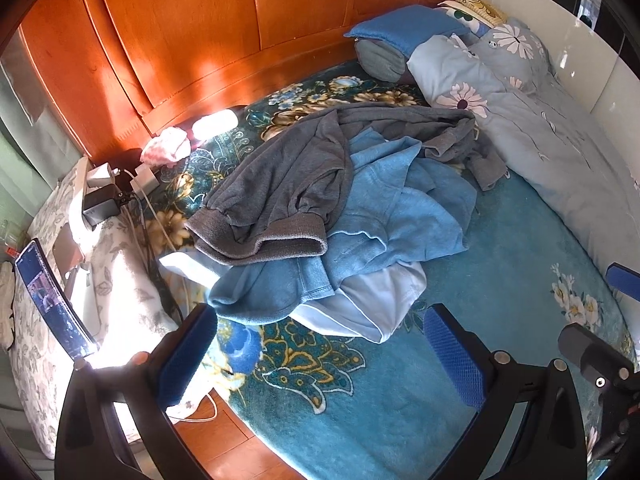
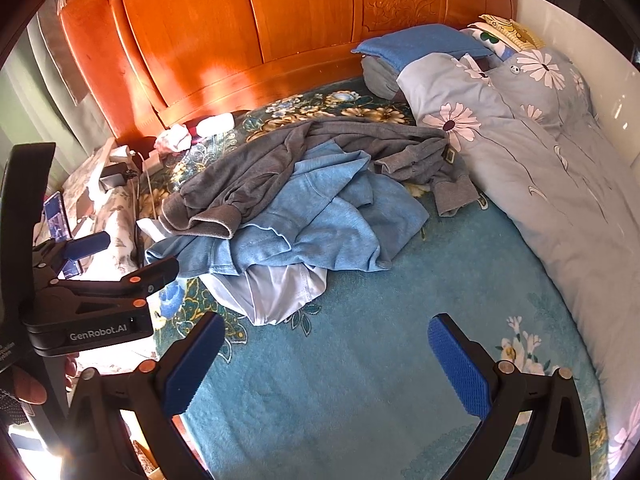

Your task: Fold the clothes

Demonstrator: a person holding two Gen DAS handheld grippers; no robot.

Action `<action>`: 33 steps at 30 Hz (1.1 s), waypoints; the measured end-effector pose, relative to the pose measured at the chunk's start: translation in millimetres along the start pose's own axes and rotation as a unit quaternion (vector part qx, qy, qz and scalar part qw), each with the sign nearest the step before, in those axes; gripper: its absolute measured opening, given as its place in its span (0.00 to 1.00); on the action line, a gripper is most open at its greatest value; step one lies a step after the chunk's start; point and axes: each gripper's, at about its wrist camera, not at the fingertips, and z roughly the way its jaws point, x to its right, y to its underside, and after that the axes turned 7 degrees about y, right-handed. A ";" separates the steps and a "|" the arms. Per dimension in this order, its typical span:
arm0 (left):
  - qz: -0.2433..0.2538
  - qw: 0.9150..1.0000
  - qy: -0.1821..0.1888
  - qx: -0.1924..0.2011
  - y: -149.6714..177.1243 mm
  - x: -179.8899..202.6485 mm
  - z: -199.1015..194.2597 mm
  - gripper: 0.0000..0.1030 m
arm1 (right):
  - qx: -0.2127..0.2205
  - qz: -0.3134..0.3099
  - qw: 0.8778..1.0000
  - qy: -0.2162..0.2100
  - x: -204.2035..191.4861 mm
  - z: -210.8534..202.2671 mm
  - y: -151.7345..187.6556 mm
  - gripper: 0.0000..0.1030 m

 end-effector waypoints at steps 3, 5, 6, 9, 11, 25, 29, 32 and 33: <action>0.004 1.000 -0.004 0.003 0.6 4.8 -7.0 1.00 | 0.001 -0.006 1.000 -0.002 3.5 -1.6 1.6 1.00; 0.009 1.000 -0.004 0.003 0.9 7.0 -10.2 1.00 | 0.002 -0.007 1.000 -0.001 5.0 -2.9 3.4 1.00; 0.012 1.000 -0.004 0.002 0.8 7.9 -11.4 1.00 | 0.003 -0.005 1.000 0.000 5.8 -3.8 3.1 1.00; 0.017 1.000 -0.002 0.002 -0.9 7.4 -13.1 1.00 | 0.003 0.001 1.000 0.003 8.0 -6.4 1.6 1.00; 0.022 1.000 0.001 0.002 -1.8 6.2 -13.6 1.00 | 0.002 0.005 1.000 0.002 7.4 -7.0 1.9 1.00; 0.088 0.995 0.046 -0.001 -21.6 -19.8 12.6 1.00 | -0.019 0.058 0.997 0.045 -8.3 8.4 -7.1 1.00; 0.106 0.993 0.057 -0.010 -28.6 -31.1 20.9 1.00 | -0.034 0.071 0.995 0.061 -17.0 15.3 -13.1 1.00; 0.111 0.992 0.057 -0.015 -33.5 -41.4 28.8 1.00 | -0.046 0.080 0.993 0.067 -25.0 22.6 -19.1 1.00; 0.110 0.992 0.057 -0.018 -35.3 -45.1 31.7 1.00 | -0.049 0.078 0.993 0.068 -28.3 25.0 -21.1 1.00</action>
